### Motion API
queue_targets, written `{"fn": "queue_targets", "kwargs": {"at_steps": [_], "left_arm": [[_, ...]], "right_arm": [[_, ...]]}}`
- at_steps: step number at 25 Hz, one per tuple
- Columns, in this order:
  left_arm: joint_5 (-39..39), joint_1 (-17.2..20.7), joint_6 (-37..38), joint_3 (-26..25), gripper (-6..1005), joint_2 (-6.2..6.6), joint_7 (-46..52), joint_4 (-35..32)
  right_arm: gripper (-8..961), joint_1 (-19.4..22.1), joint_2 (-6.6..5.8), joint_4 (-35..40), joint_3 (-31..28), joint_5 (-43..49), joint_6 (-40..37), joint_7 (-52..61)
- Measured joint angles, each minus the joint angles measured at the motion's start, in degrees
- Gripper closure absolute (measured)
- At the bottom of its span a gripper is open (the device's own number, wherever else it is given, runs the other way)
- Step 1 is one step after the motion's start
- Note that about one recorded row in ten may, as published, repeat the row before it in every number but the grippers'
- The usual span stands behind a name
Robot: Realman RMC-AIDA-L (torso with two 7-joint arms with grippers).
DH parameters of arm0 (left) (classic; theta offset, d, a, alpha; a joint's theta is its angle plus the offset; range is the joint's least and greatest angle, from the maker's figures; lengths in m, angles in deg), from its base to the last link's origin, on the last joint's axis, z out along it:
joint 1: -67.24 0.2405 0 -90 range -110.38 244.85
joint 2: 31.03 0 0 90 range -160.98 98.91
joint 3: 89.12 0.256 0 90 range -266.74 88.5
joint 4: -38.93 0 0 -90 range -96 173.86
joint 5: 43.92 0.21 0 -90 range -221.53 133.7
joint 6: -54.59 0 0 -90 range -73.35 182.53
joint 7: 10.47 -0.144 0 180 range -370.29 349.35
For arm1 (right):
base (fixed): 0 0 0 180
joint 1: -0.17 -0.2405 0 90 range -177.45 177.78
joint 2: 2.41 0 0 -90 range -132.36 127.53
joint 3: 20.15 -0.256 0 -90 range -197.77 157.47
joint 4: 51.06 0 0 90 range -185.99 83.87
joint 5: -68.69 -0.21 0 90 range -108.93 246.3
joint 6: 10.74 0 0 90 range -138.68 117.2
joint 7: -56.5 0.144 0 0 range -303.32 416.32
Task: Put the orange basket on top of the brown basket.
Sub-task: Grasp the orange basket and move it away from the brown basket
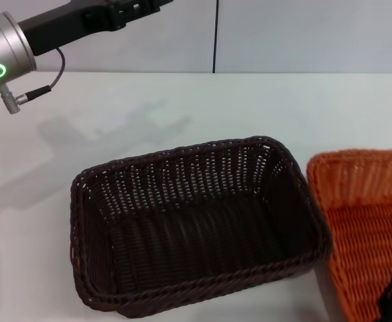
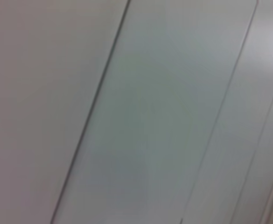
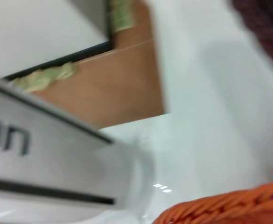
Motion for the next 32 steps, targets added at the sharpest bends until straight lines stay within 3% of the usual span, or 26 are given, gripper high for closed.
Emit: {"fn": "queue_targets", "kwargs": {"at_steps": [5,9,10,14,16,17,20,23,28,29,30,32], "left_arm": [[0.0,0.0,1.1,-0.1,139,0.01,0.0,-0.2],[0.0,0.0,1.6,-0.8,139,0.02,-0.1,-1.0],[0.0,0.0,1.6,-0.9,139,0.01,-0.1,-1.1],[0.0,0.0,1.6,-1.4,139,-0.03,-0.2,-1.7],[0.0,0.0,1.5,-1.4,139,-0.04,-0.1,-1.7],[0.0,0.0,1.5,-1.4,139,-0.05,-0.2,-1.7],[-0.5,0.3,1.6,-1.4,139,-0.06,-0.1,-1.8],[-0.8,0.5,1.6,-1.7,139,-0.07,-0.2,-1.9],[-1.3,0.1,1.6,-2.1,139,-0.07,-0.2,-2.6],[-1.4,0.0,1.6,-2.1,139,-0.07,-0.2,-2.6],[-1.6,0.0,1.6,-2.1,139,-0.07,-0.2,-2.7],[-1.7,-0.1,1.6,-2.1,139,-0.08,-0.2,-2.7]], "right_arm": [[403,-0.5,0.00,-3.1,8.1,-7.0,-1.1,1.1],[403,-1.6,-0.83,-5.1,9.6,-13.3,-1.4,1.1],[403,-1.8,-1.52,-5.1,9.6,-15.8,-1.5,1.1],[404,-2.6,-6.59,-5.1,6.7,-26.7,-1.2,1.4],[404,-3.0,-8.67,-4.9,1.8,-28.0,-0.8,1.5],[404,-3.4,-9.83,-3.7,-3.8,-25.3,0.7,1.2],[404,-3.1,-10.69,-1.5,-7.9,-21.2,3.8,1.0],[404,-2.0,-10.92,3.2,-9.8,-12.8,10.5,0.9],[404,-1.2,-9.90,7.4,-9.3,-4.7,17.6,0.8],[404,-1.4,-8.93,7.5,-9.1,-1.2,20.2,0.5],[404,-1.4,-8.93,7.5,-9.1,-1.2,20.2,0.5],[404,-1.4,-7.56,7.6,-8.8,2.7,23.1,-0.2]]}}
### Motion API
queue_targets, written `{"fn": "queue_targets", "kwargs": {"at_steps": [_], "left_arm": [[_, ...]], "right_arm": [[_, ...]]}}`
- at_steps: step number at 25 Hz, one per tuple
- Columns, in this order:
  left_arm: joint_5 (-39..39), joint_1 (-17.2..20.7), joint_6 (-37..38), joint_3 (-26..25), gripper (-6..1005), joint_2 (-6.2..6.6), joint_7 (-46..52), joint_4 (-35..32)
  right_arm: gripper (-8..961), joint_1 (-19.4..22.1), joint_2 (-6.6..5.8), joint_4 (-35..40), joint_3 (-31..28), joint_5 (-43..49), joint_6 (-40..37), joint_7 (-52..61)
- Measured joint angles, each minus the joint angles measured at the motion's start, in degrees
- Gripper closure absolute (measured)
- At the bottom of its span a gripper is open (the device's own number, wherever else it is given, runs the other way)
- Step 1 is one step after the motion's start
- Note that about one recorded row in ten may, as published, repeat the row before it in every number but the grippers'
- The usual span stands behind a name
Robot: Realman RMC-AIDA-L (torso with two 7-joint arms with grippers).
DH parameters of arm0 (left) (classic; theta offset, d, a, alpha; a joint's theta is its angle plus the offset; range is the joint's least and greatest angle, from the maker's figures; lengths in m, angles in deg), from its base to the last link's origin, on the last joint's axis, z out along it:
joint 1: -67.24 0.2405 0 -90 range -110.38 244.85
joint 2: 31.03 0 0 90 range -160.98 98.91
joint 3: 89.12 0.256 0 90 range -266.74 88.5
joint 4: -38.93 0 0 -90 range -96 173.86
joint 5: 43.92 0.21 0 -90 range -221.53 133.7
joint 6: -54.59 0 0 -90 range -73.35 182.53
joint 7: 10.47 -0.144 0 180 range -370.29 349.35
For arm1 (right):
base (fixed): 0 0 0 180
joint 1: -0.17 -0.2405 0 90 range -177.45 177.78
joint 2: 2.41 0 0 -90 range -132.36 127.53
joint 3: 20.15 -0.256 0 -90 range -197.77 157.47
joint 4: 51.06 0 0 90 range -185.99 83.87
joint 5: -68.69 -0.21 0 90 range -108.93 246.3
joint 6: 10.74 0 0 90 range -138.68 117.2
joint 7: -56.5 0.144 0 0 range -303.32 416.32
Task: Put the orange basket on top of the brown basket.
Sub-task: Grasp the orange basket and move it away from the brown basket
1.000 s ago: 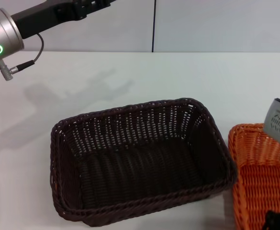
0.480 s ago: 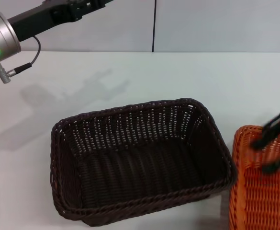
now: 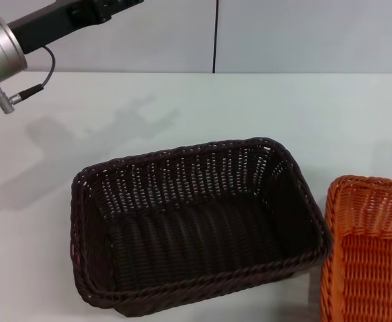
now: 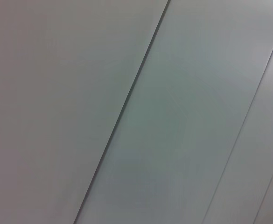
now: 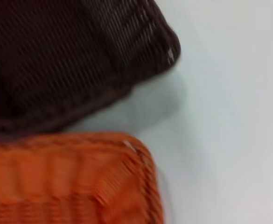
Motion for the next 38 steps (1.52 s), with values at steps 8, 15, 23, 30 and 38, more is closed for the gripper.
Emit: {"fn": "queue_targets", "kwargs": {"at_steps": [8,15,23,30,38], "left_arm": [[-0.5,-0.4,0.0,0.0,139,-0.06,0.0,-0.4],[-0.3,-1.8,0.5,0.0,139,0.13,0.0,-1.4],[0.0,-2.9,1.9,-0.5,139,0.29,0.0,-2.1],[-0.2,-3.0,2.9,-0.8,139,0.34,-0.1,-2.1],[-0.4,-3.2,3.1,-0.5,138,0.21,-0.1,-2.3]], "right_arm": [[404,-0.5,2.37,-2.8,-0.1,3.6,4.5,-3.5],[402,0.1,2.06,-0.4,-2.5,1.7,5.5,-3.6],[410,0.3,0.83,1.1,-3.3,-2.2,-2.2,-3.7],[417,0.5,0.59,-1.8,-2.9,0.2,-4.3,-3.6],[425,0.6,1.75,-9.2,-2.2,1.2,2.9,-3.8]]}}
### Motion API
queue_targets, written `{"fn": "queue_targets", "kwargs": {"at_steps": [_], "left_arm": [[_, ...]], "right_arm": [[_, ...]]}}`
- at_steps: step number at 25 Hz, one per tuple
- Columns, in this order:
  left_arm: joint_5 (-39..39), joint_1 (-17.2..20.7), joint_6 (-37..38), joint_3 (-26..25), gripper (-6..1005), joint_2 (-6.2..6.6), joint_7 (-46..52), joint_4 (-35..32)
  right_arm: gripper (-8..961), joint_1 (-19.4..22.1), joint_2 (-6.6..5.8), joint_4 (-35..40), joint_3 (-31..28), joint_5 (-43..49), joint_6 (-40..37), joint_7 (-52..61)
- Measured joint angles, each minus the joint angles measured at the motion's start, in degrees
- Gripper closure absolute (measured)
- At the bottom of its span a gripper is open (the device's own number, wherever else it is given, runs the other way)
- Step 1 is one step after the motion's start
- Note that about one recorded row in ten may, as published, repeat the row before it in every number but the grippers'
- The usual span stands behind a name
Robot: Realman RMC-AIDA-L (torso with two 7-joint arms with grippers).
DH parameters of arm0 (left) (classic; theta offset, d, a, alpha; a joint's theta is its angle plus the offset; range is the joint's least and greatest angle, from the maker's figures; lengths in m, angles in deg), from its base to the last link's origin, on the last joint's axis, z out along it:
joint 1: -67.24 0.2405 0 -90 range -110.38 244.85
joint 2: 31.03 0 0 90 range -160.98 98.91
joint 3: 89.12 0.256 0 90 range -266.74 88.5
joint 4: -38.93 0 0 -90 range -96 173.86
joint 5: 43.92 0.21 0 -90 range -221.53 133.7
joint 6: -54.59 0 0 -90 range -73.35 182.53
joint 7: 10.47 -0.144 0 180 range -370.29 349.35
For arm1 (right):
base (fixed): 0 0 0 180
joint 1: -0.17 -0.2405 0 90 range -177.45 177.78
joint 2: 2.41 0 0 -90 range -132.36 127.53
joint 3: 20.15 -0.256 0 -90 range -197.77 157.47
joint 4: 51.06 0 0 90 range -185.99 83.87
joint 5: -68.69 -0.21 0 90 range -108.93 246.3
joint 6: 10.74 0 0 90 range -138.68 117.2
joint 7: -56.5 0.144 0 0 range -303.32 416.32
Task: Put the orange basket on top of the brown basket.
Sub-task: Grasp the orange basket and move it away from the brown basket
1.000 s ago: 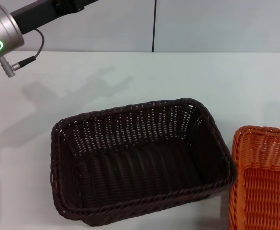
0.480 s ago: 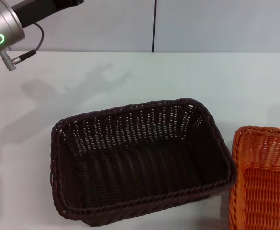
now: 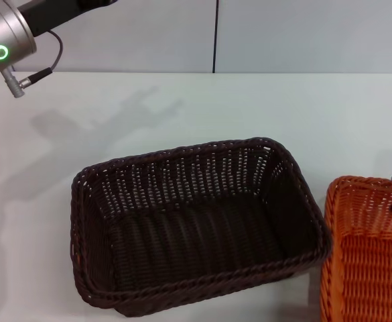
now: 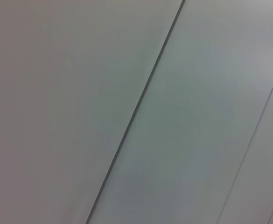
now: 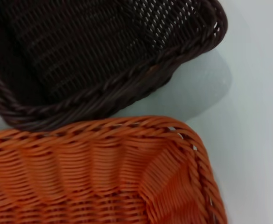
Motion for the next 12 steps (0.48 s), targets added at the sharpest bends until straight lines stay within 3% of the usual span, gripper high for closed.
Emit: {"fn": "queue_targets", "kwargs": {"at_steps": [7,12], "left_arm": [[0.3,-0.3,-0.2,0.0,138,0.09,0.0,-1.3],[0.3,-0.3,-0.3,-0.2,138,0.14,-0.8,-1.2]], "right_arm": [[432,0.1,1.00,-5.1,-0.4,-0.4,1.1,-0.5],[514,1.9,0.96,-4.6,-2.1,-0.4,1.0,0.3]]}}
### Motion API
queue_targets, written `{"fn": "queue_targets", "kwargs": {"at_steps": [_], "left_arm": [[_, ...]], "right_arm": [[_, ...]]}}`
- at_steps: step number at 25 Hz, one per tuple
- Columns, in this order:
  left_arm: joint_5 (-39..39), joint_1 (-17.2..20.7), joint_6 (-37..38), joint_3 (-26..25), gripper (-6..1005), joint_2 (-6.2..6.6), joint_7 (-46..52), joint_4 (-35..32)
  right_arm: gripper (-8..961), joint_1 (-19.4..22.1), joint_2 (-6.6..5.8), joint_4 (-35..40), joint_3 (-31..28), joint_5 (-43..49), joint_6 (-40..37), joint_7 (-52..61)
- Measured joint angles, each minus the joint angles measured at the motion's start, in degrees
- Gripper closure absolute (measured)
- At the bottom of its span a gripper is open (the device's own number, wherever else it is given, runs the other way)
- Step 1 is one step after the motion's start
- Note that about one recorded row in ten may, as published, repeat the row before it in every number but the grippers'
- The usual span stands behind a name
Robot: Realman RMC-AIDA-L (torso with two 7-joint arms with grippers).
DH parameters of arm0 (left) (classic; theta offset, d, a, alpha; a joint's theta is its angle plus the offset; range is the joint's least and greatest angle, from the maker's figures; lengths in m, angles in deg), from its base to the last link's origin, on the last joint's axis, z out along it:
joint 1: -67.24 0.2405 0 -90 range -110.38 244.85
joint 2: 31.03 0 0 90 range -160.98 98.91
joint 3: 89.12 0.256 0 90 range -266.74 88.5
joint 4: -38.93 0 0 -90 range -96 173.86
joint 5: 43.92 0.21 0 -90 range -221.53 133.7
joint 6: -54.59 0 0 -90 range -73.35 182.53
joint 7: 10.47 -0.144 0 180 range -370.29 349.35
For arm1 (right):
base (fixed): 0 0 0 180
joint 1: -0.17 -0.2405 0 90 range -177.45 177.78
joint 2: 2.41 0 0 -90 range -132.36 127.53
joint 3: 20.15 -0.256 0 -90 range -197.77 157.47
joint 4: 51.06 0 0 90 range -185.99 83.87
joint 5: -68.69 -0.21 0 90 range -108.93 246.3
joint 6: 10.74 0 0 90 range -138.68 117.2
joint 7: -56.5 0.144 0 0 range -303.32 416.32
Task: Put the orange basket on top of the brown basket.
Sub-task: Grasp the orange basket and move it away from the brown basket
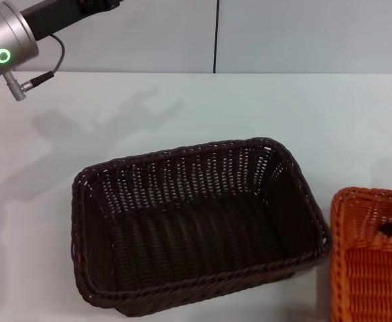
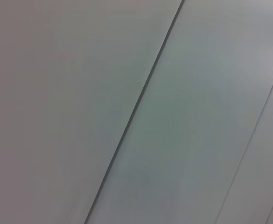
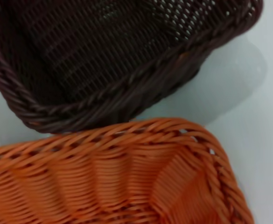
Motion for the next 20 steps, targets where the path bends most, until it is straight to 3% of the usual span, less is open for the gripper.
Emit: {"fn": "queue_targets", "kwargs": {"at_steps": [2,4,5,6,7,8,9,11,12,13,14,15,16,18,20], "left_arm": [[0.0,0.0,0.0,0.0,138,0.00,-0.4,-0.1],[0.1,-0.1,-0.1,0.1,138,0.00,-0.8,-0.3],[0.1,-0.1,-0.1,0.1,138,0.00,-0.9,-0.4],[0.1,-0.1,-0.1,0.1,138,0.00,-1.0,-0.4],[0.1,-0.1,-0.1,0.1,138,0.00,-1.0,-0.4],[0.1,-0.1,-0.2,0.0,138,0.00,-1.1,-0.4],[0.1,-0.1,-0.2,0.0,138,0.00,-1.1,-0.4],[0.0,0.1,-0.2,-0.1,138,0.04,-1.1,-0.4],[0.0,0.1,-0.2,-0.1,138,0.05,-1.2,-0.4],[0.0,0.2,-0.2,-0.8,138,0.11,-1.2,-0.4],[0.0,0.2,-0.2,-0.8,138,0.11,-1.2,-0.4],[0.1,0.3,-0.2,-1.4,138,0.15,-1.2,-0.6],[0.1,0.3,-0.2,-1.4,138,0.15,-1.2,-0.6],[0.0,0.3,-0.2,-2.1,138,0.16,-1.2,-0.9],[0.0,0.4,-0.2,-2.4,138,0.17,-1.3,-0.9]], "right_arm": [[547,0.3,-0.16,0.4,-1.0,0.0,-0.5,0.1],[579,0.8,-1.88,1.0,-4.7,0.0,-2.9,0.2],[596,0.8,-1.88,1.0,-4.7,0.0,-2.9,0.2],[612,1.1,-3.80,0.8,-7.5,0.0,-5.5,0.2],[649,1.1,-3.80,0.8,-7.5,0.0,-5.5,0.2],[686,1.5,-5.70,0.5,-10.3,0.0,-7.9,0.3],[709,1.5,-5.70,0.5,-10.3,0.0,-7.9,0.3],[755,1.9,-7.79,-0.5,-12.4,0.0,-10.5,0.4],[778,2.1,-8.95,-1.6,-13.3,0.1,-11.6,0.4],[801,2.5,-10.94,-3.6,-15.4,0.2,-13.2,0.5],[805,2.5,-10.94,-3.6,-15.4,0.2,-13.2,0.5],[809,3.2,-12.26,-4.3,-17.9,0.3,-14.0,0.5],[814,3.2,-12.26,-4.3,-17.9,0.3,-14.0,0.5],[822,4.3,-13.73,-4.4,-23.9,-0.1,-14.9,0.3],[822,4.6,-14.02,-4.1,-26.0,-0.4,-15.2,0.1]]}}
